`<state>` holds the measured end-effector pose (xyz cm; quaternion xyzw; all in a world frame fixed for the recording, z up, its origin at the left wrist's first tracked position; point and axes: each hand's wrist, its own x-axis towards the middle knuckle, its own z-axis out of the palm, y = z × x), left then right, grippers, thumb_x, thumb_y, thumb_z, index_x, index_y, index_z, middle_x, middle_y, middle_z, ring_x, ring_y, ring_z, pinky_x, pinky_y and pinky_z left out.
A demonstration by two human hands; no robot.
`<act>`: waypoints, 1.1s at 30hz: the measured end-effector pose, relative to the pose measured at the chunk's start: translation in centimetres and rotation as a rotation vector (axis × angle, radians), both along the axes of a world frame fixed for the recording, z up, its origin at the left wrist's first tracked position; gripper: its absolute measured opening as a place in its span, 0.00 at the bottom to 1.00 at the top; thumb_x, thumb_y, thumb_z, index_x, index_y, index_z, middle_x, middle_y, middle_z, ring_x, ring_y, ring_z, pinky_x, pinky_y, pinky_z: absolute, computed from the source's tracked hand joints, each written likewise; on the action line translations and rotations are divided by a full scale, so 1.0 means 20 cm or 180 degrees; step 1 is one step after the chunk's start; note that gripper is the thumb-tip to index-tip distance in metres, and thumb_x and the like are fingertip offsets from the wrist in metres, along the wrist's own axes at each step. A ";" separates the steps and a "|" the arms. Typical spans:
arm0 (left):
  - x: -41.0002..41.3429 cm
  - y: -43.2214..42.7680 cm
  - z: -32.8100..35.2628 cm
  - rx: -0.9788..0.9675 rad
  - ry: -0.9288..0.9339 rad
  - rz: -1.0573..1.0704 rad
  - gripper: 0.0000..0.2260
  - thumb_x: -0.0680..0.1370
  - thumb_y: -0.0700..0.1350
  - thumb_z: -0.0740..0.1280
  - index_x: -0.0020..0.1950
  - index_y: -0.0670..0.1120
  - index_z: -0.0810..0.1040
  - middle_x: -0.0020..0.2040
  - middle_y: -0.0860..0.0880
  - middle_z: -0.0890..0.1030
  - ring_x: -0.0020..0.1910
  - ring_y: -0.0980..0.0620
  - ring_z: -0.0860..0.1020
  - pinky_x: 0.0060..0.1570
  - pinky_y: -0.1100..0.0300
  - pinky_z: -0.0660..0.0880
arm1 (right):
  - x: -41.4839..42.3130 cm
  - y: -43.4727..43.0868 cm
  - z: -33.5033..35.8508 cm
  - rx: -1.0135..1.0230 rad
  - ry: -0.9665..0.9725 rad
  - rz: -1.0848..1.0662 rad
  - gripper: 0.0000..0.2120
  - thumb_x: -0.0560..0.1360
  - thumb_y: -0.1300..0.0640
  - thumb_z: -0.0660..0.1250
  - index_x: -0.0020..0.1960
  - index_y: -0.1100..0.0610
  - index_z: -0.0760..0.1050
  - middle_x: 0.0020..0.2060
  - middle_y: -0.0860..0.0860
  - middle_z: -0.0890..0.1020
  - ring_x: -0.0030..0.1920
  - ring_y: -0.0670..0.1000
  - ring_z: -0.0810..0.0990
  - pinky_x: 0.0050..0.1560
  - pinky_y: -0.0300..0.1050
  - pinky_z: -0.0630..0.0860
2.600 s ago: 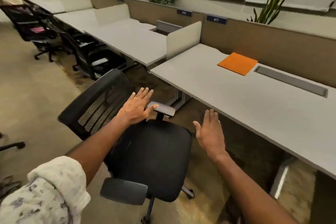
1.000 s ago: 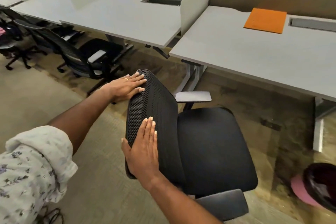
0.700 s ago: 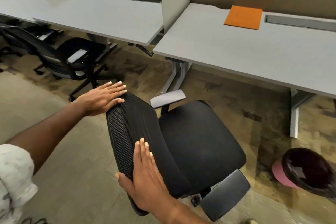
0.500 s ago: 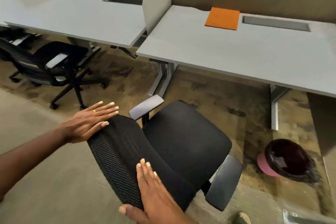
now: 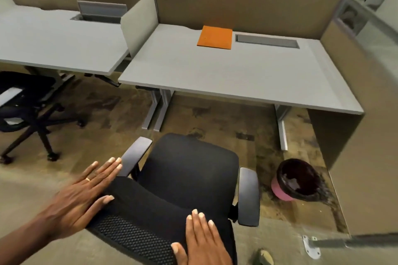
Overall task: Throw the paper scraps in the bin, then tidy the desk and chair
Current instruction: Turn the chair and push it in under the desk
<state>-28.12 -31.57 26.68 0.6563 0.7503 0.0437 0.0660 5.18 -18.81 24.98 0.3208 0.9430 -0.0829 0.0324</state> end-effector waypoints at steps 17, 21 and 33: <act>0.27 0.73 -0.03 -0.0314 -0.0164 0.0403 0.38 0.77 0.68 0.34 0.82 0.51 0.49 0.82 0.57 0.47 0.81 0.61 0.39 0.81 0.57 0.40 | 0.19 0.88 0.04 -0.0154 0.0374 0.0035 0.32 0.82 0.38 0.39 0.77 0.51 0.65 0.75 0.46 0.71 0.75 0.42 0.67 0.76 0.37 0.56; 0.29 1.00 -0.07 -0.0294 -0.0190 0.0488 0.40 0.77 0.69 0.34 0.83 0.48 0.50 0.83 0.53 0.50 0.82 0.58 0.42 0.82 0.53 0.43 | 0.18 1.23 0.04 -0.0255 0.0233 0.0097 0.29 0.83 0.42 0.44 0.79 0.53 0.63 0.77 0.48 0.68 0.78 0.43 0.63 0.78 0.40 0.54; 0.24 1.84 -0.12 -0.0374 -0.0146 0.0584 0.43 0.77 0.73 0.34 0.82 0.47 0.54 0.83 0.50 0.55 0.82 0.54 0.49 0.81 0.52 0.47 | 0.15 2.09 0.07 -0.0296 0.0113 0.0283 0.25 0.85 0.46 0.45 0.77 0.54 0.65 0.75 0.48 0.70 0.77 0.45 0.65 0.78 0.44 0.55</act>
